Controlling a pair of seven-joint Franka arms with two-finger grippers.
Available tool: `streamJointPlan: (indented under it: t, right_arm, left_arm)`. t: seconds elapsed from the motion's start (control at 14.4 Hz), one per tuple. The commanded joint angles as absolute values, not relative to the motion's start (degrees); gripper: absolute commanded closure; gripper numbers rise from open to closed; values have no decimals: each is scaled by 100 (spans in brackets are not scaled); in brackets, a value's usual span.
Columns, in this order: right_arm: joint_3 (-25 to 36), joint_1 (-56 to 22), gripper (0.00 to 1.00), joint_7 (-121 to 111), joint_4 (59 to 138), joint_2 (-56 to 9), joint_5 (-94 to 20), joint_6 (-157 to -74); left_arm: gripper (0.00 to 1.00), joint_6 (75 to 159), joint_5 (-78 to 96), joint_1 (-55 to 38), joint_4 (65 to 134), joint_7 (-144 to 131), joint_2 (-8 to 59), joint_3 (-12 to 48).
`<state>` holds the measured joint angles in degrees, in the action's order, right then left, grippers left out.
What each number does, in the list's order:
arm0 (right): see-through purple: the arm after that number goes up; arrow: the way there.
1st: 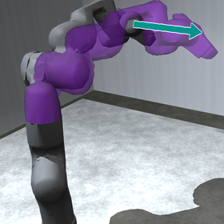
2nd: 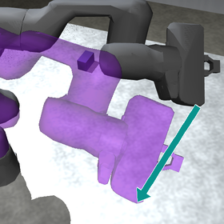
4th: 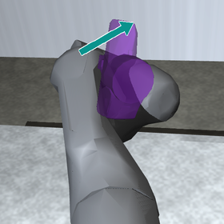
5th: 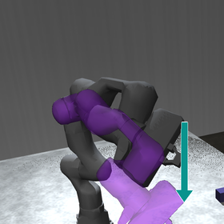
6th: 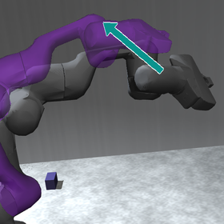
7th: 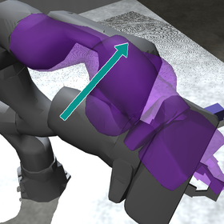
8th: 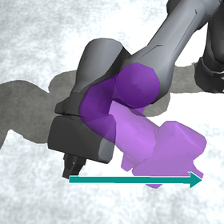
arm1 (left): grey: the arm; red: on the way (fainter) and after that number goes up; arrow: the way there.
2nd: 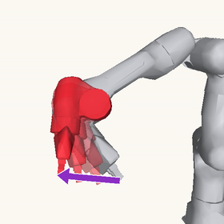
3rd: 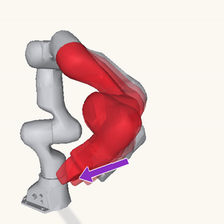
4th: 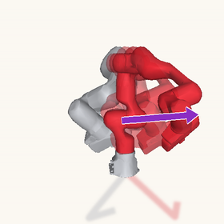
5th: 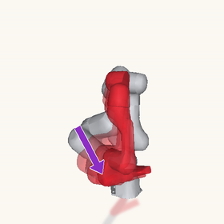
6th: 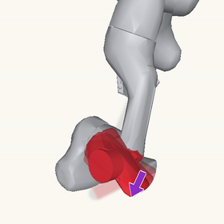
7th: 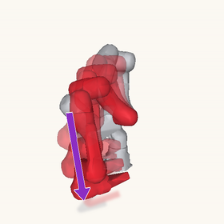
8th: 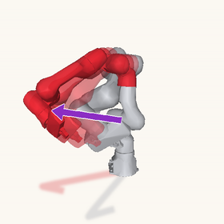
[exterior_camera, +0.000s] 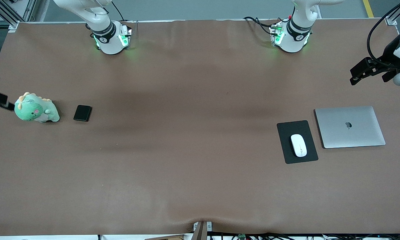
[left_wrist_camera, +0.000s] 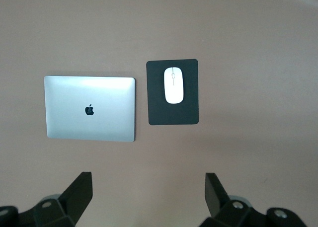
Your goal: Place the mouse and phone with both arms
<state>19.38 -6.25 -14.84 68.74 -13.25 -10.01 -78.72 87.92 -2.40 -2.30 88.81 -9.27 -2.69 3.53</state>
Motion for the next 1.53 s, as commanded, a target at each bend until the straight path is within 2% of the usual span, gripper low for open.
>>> streamJointPlan:
  t: [0.0,0.35,0.56,0.97,1.46]
  right_arm:
    - [1854,-545,0,-1441,7311,-766,-870,-7691]
    - [1846,-528,0,-1100,8049,-116,-545,-7682]
    - [1680,-510,0,-757,8209,149,-466,-7577]
    - [1117,-352,0,-545,8227,185,-141,-7479]
    - [993,-150,0,-545,8191,132,-62,-7497]
  left_arm:
    - [0,8719,-185,-193,8886,-826,-316,352]
    - [0,8719,-193,-193,8982,-826,-387,352]
    - [0,8736,-150,-185,8965,-826,-387,352]
    - [0,8728,-97,-220,8930,-897,-334,352]
    - [0,8728,-106,-202,8833,-809,-237,352]
